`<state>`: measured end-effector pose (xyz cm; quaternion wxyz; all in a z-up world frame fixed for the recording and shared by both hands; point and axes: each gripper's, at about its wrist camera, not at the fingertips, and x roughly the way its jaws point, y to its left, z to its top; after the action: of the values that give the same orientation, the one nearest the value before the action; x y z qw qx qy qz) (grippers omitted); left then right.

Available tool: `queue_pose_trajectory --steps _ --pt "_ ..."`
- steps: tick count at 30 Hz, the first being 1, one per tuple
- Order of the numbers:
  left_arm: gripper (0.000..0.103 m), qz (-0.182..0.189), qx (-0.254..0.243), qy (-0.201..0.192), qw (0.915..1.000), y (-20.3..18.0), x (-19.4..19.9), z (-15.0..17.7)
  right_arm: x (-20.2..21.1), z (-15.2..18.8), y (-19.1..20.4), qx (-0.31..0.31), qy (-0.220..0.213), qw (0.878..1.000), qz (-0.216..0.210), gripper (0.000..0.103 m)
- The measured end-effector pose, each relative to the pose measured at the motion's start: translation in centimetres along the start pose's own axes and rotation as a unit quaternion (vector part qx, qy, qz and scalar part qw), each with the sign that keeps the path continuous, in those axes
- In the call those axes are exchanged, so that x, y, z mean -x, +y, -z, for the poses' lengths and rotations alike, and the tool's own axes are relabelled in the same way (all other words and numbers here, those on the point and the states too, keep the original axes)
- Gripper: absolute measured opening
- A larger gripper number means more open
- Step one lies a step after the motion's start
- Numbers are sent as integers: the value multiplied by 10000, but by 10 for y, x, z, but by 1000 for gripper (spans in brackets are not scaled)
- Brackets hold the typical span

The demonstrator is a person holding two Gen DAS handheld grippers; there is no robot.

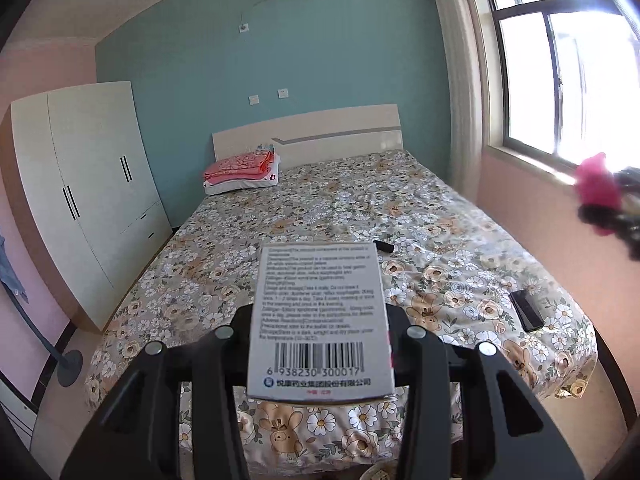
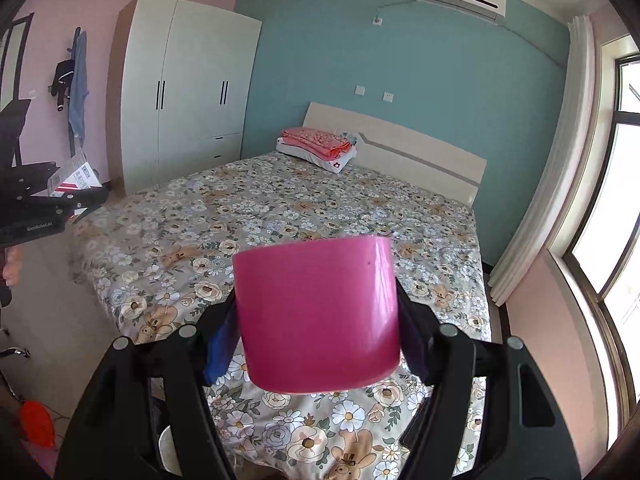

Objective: Collect trash
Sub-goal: 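Carry the medicine box and pink cup over the wastebasket with both tools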

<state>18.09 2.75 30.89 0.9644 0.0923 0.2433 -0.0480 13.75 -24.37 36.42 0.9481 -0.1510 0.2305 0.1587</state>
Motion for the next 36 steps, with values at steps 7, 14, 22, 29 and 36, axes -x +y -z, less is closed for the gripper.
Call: queue_pose_trajectory --steps 7,14,22,29,36 --pt "45 223 -187 316 9991 -1 1 62 -1 64 43 259 266 9990 -264 68" --pt "45 579 -198 691 9957 -5 -15 123 -18 119 61 120 499 9971 -563 68" --pt "45 1002 -169 1042 9893 -13 -36 181 -32 165 79 -12 597 9949 -809 68" --pt "45 1368 -53 1415 9804 -22 -61 233 -51 213 100 -97 801 9916 -1008 68" --pt "45 1667 -13 2022 9651 -36 -98 293 -92 272 126 -142 1343 9837 -1186 68"
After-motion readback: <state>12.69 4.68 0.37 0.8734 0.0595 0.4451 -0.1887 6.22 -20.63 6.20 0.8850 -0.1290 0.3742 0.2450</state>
